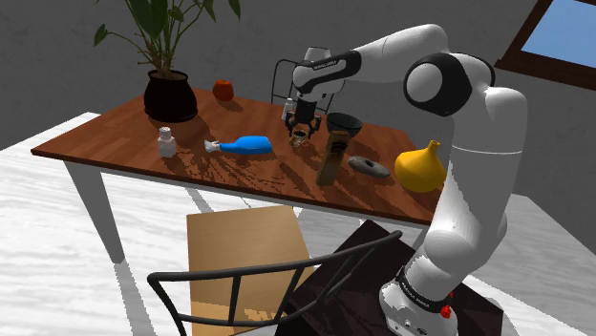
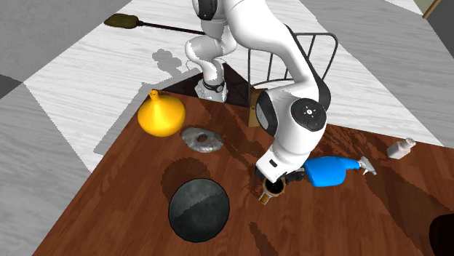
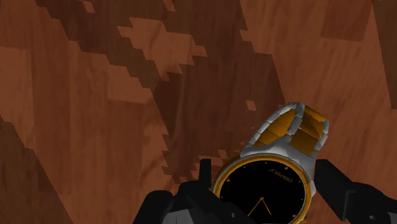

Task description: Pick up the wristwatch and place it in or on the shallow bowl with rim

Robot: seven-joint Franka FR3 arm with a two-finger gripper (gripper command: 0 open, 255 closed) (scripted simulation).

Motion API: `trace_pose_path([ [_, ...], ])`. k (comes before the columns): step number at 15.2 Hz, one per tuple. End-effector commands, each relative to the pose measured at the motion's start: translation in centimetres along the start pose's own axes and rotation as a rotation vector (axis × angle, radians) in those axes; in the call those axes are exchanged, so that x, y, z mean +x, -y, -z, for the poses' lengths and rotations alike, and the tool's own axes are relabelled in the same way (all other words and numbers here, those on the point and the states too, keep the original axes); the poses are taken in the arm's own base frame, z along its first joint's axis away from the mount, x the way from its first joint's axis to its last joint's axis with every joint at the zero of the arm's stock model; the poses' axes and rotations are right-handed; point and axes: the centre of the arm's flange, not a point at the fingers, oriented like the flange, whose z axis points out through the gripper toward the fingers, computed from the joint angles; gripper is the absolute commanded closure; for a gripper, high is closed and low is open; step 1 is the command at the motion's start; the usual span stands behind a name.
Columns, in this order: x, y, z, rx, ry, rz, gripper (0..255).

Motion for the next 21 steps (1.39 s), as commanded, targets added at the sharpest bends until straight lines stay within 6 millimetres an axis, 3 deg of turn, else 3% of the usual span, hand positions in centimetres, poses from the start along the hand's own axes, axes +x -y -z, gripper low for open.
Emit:
trace_pose_path([
  [1,0.0,0.0,0.0,0.0,0.0,0.0,255],
  [5,0.0,0.0,0.0,0.0,0.0,0.0,255],
  [21,0.0,0.0,8.4,0.0,0.0,0.0,255],
])
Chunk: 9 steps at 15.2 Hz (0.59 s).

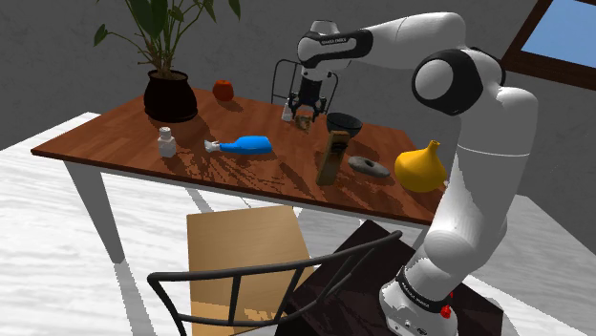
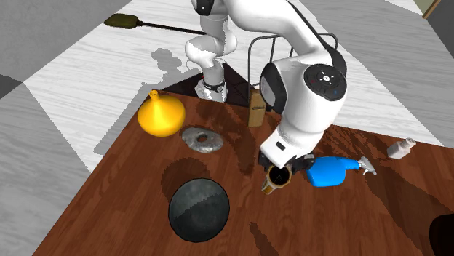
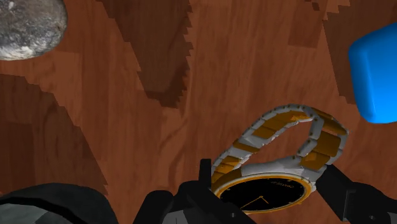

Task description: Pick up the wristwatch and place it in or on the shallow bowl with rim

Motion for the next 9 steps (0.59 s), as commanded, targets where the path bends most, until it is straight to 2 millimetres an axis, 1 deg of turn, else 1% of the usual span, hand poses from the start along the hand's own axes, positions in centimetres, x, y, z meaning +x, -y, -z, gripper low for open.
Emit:
trace_pose_path([
  [1,0.1,0.0,1.0,0.0,0.0,0.0,255],
  [9,0.1,0.0,5.3,0.0,0.0,0.0,255],
])
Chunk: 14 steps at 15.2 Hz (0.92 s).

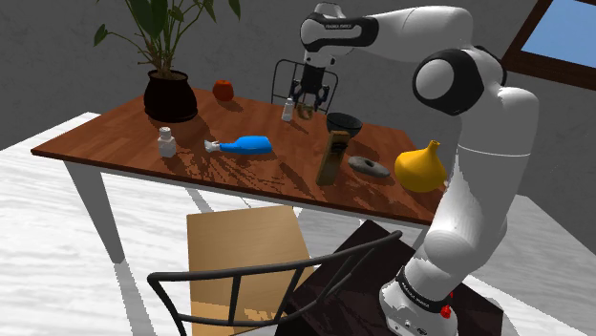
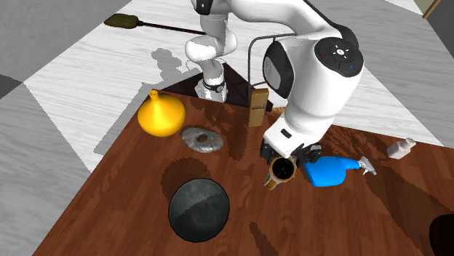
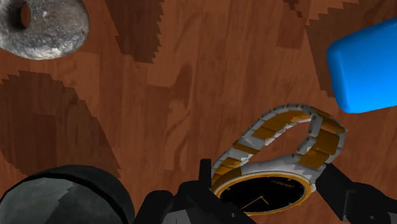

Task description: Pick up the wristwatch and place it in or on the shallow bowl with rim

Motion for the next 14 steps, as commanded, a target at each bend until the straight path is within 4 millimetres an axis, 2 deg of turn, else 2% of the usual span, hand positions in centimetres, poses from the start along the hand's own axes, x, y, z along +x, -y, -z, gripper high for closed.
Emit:
trace_pose_path([
  [1,0.1,0.0,1.2,0.0,0.0,0.0,255],
  [8,0.1,0.0,4.4,0.0,0.0,0.0,255],
  [14,3.6,-7.0,5.2,0.0,0.0,0.0,255],
])
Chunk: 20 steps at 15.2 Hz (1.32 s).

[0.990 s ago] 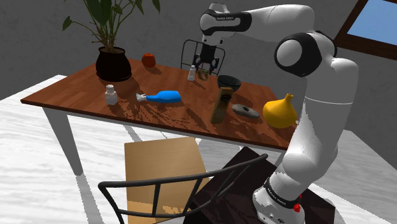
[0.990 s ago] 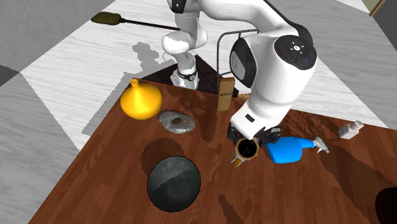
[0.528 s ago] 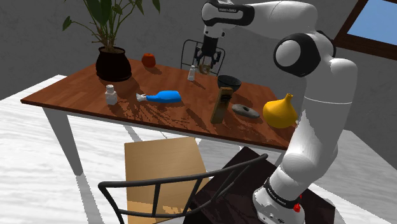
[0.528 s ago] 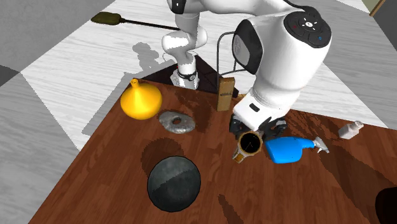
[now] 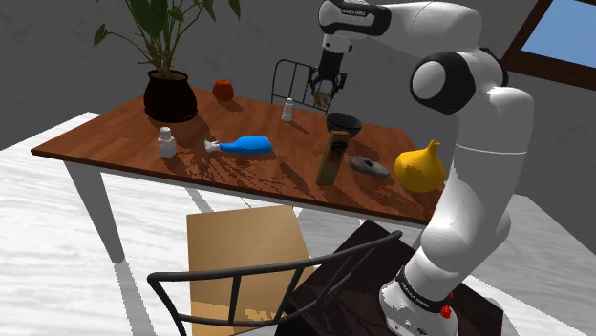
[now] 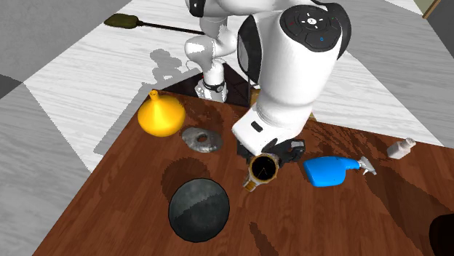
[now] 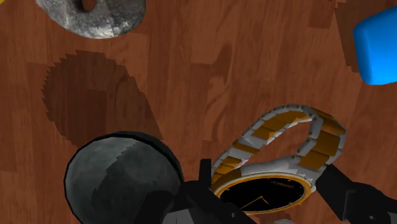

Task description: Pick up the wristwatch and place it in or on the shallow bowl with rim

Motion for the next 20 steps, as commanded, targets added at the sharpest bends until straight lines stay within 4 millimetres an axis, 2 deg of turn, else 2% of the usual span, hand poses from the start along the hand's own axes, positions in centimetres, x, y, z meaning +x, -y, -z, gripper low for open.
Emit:
trace_pose_path([
  [1,1.2,-2.2,0.1,0.0,0.0,0.002,255],
  [13,8.3,-16.1,1.6,0.0,0.0,0.002,255],
  [20,8.3,-16.1,-2.1,0.0,0.0,0.002,255],
])
